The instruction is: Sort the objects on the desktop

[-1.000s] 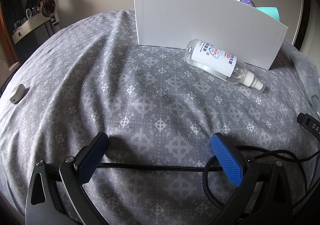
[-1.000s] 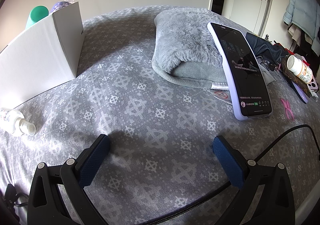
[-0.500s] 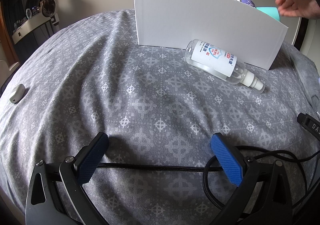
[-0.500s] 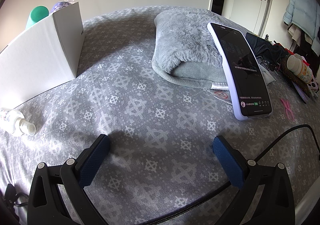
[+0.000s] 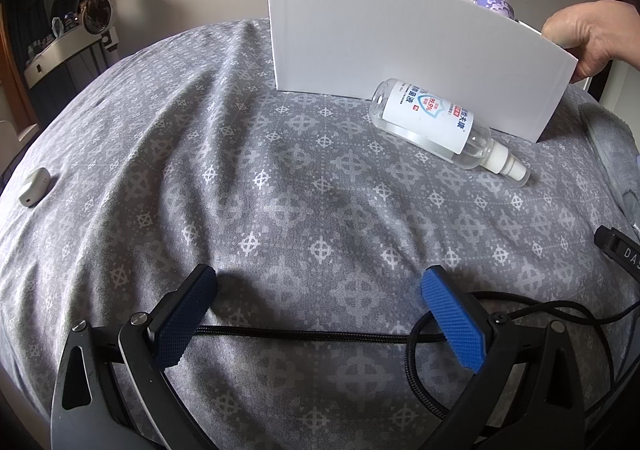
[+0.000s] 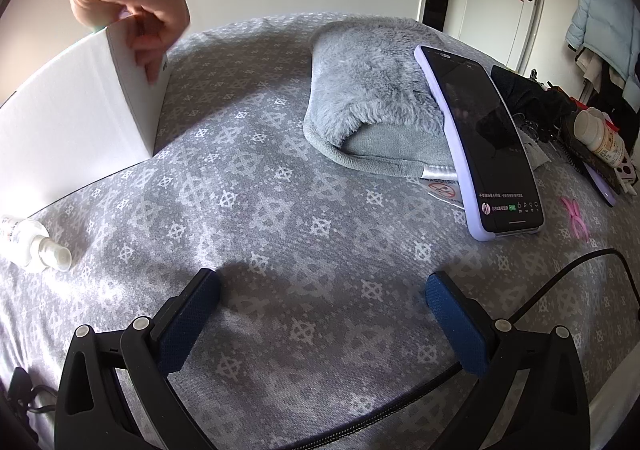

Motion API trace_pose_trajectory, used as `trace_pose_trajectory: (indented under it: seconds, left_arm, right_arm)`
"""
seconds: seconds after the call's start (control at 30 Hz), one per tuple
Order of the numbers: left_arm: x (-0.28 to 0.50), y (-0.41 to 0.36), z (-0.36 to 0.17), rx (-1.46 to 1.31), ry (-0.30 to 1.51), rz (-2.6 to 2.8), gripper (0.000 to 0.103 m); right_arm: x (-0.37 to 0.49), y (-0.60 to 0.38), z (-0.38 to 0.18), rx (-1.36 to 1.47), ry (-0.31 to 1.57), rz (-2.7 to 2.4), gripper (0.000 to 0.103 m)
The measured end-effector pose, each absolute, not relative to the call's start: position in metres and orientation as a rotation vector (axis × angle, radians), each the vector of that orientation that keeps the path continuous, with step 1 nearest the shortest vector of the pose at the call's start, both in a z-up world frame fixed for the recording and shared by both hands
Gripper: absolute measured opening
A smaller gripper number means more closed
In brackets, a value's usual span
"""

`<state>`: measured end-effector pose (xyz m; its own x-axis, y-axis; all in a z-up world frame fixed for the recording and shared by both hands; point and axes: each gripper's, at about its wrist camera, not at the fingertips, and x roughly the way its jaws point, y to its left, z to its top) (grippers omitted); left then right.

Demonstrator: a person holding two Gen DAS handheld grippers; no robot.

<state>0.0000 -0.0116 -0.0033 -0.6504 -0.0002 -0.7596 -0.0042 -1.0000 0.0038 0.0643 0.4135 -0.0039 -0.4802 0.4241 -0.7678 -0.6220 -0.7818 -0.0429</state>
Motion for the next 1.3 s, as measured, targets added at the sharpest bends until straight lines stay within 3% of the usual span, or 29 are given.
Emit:
trace_pose_trajectory:
  seconds: [1.3]
  left_arm:
    - [-0.0006,-0.0056,-0.0026,-1.313,0.009,2.849,0.103]
  right_arm:
    - [0.0635,0.414,-0.0049,-1.074,0.322,2.254,0.103]
